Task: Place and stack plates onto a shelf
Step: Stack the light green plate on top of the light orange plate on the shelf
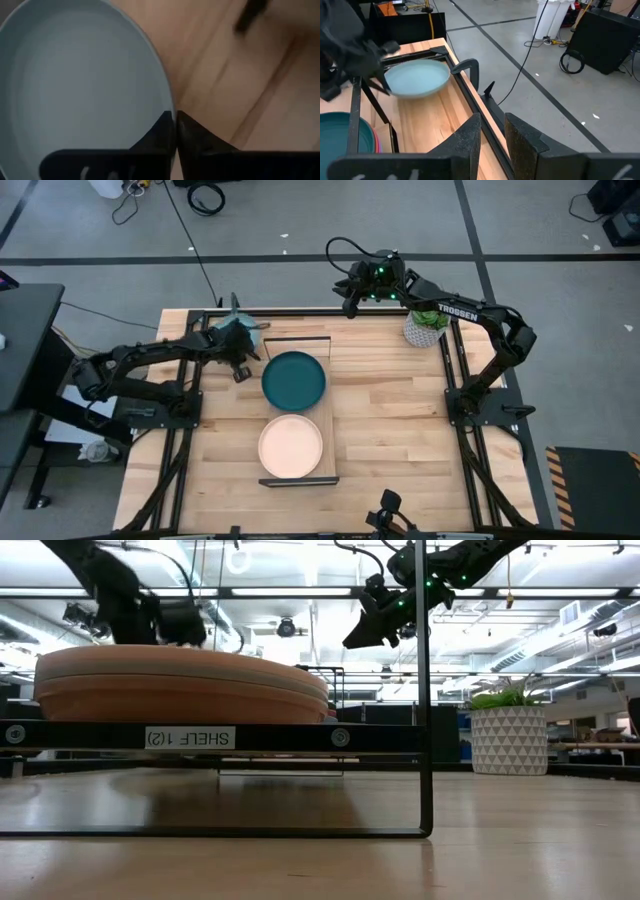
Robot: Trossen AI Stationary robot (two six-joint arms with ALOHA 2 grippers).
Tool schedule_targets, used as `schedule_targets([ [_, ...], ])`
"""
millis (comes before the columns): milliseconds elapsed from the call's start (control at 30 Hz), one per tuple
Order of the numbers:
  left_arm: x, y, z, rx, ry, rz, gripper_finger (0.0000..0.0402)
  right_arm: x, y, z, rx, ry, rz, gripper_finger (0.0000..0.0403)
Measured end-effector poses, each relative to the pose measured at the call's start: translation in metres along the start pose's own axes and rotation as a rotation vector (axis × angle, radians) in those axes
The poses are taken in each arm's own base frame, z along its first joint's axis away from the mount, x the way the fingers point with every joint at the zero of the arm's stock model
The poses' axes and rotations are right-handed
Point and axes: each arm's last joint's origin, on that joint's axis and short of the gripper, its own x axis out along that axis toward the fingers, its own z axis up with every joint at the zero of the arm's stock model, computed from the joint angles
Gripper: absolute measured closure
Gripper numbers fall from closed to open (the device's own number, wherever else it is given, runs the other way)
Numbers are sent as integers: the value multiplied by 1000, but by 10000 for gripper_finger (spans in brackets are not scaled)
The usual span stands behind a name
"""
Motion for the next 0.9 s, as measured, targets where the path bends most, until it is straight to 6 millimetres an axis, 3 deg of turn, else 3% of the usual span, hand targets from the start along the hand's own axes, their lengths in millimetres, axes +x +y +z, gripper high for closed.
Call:
schedule_targets([
  [100, -21, 7, 11, -20, -46, 23, 385, 0, 0, 0, -1, 0, 0, 309],
  [233, -55, 21, 20, -48, -80, 205, 385, 0, 0, 0, 0, 0, 0, 309],
  [333, -83, 28, 29, -48, -196, 262, 385, 0, 0, 0, -3, 0, 0, 309],
  [533, -134, 26, 53, 64, -551, 191, 386, 0, -1, 0, -16, 0, -2, 309],
  [633, -147, 20, 59, 77, -660, 177, 385, 0, -2, 0, -18, 0, -7, 309],
  [900, -159, -16, 63, 152, -768, -36, 385, 0, -3, -1, -36, 11, -56, 309],
])
